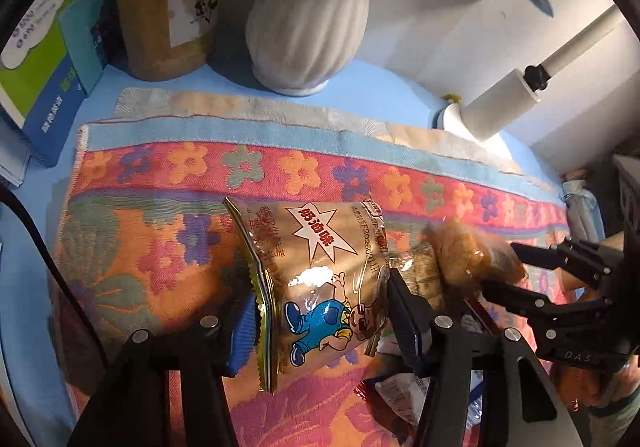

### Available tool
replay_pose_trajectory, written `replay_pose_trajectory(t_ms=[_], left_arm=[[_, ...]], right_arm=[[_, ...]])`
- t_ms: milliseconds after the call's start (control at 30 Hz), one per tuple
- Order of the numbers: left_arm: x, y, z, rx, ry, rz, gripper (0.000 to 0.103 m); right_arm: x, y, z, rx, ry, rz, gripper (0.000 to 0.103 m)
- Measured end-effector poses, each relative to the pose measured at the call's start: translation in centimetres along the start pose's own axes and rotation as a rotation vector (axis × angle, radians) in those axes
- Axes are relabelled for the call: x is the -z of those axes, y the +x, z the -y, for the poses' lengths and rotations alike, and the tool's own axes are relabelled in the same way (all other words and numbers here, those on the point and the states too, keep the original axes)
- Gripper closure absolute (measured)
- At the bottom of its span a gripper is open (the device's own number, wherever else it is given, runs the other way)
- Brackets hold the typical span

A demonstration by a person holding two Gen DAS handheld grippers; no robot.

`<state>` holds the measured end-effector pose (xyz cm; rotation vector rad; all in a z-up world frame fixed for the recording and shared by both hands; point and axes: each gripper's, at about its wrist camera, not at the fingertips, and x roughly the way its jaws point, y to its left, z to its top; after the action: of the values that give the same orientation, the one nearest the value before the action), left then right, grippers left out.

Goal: Organize snacks
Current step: 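Grasp the cartoon-printed biscuit bag with left tool while right grasps barcoded bread pack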

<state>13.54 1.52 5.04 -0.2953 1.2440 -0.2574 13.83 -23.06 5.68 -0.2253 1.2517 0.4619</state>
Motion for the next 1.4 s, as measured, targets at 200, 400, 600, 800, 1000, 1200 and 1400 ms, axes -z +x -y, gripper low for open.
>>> replay_pose_trajectory(t_ms=[200, 400, 600, 800, 1000, 1200, 1400], left_arm=[[0.9, -2.8, 1.4, 0.021, 0.036, 0.042, 0.047], [2.1, -3.9, 4.6, 0.031, 0.097, 0.048, 0.047], [4.2, -4.5, 6.3, 0.034, 0.127, 0.035, 0.047], [6.2, -5.2, 6.5, 0.027, 0.132, 0.021, 0.047], [7.6, -7.4, 5.3, 0.019, 0.097, 0.058, 0.047], [9.3, -9.5, 4.8, 0.008, 0.066, 0.089, 0.047], [10.7, -9.4, 7.2, -0.006, 0.097, 0.079, 0.047]], right_arm=[[3.8, -3.4, 0.2, -0.017, 0.119, 0.079, 0.059], [8.0, -5.3, 1.2, 0.018, 0.206, 0.083, 0.08], [13.4, -4.1, 1.7, -0.038, 0.278, -0.016, 0.079], [13.1, -5.2, 2.4, -0.085, 0.324, 0.063, 0.022], [8.4, -1.7, 1.0, -0.039, 0.181, 0.01, 0.022], [7.8, 1.5, 1.0, -0.05, 0.173, -0.066, 0.051], [10.6, -1.9, 0.6, -0.045, 0.231, 0.01, 0.054]])
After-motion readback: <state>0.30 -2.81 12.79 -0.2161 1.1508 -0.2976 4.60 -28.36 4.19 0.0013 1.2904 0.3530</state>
